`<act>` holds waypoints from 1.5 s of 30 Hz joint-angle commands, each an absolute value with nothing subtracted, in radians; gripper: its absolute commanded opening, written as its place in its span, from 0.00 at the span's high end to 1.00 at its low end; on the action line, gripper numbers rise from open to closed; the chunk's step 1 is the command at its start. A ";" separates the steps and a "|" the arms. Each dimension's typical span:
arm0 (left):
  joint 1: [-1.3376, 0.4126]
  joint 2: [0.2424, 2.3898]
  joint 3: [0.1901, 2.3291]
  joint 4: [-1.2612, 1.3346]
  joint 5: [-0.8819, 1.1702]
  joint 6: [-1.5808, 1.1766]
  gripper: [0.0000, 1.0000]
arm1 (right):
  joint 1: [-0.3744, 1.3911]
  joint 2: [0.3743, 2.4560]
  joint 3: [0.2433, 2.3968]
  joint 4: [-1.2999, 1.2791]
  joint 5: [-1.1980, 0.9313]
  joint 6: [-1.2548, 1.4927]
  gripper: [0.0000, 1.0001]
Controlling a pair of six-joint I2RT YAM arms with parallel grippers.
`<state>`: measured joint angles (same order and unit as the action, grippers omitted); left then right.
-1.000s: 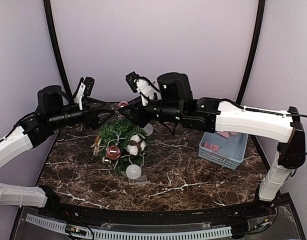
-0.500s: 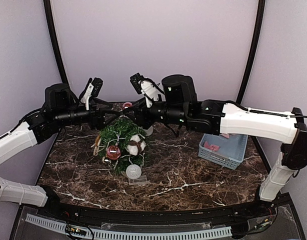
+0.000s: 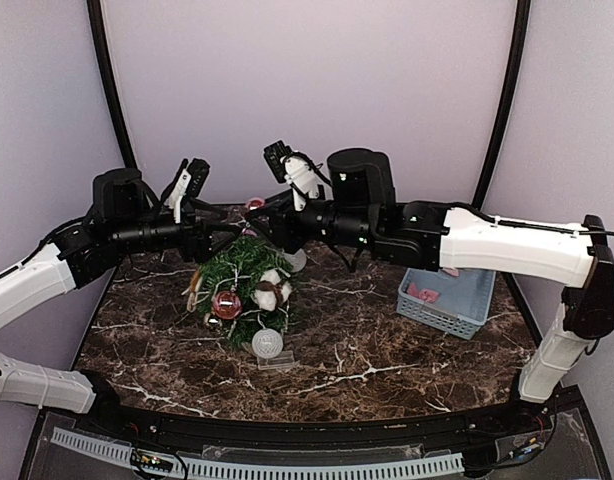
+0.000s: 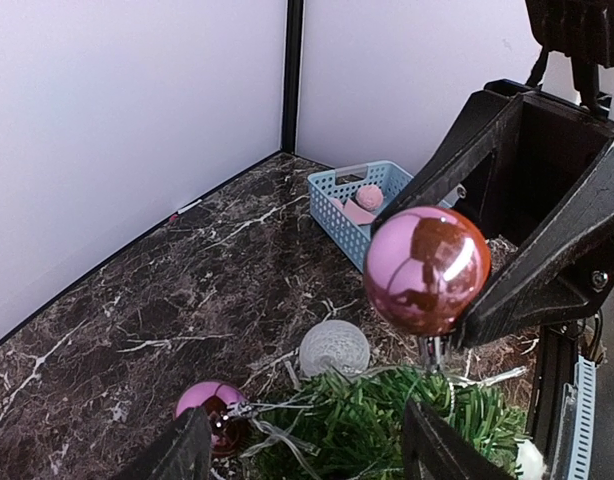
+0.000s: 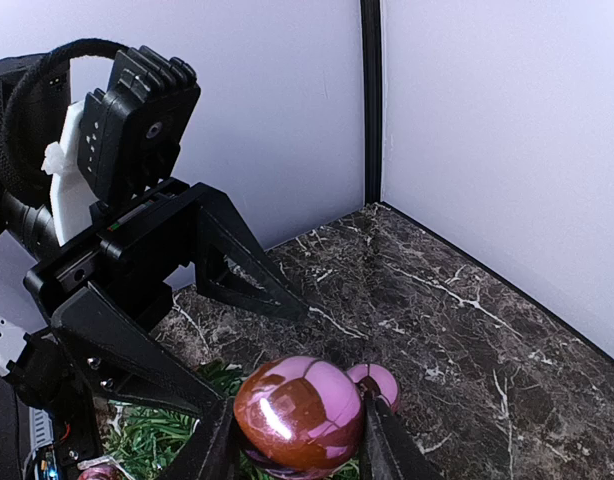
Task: Decorate the small christmas tree
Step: Hang the ornament bell on the branch.
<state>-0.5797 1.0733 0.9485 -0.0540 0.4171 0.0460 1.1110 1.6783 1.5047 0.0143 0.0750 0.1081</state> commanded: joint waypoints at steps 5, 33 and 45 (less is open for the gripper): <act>-0.586 1.043 0.948 -0.028 0.337 0.060 0.32 | 1.094 1.701 1.528 0.085 0.078 0.090 0.62; -0.588 1.020 0.897 -0.056 0.338 0.055 0.32 | 1.083 1.657 1.397 0.149 0.054 0.118 0.63; -0.587 1.011 0.878 -0.062 0.328 0.064 0.32 | 1.083 1.655 1.373 0.162 0.046 0.122 0.63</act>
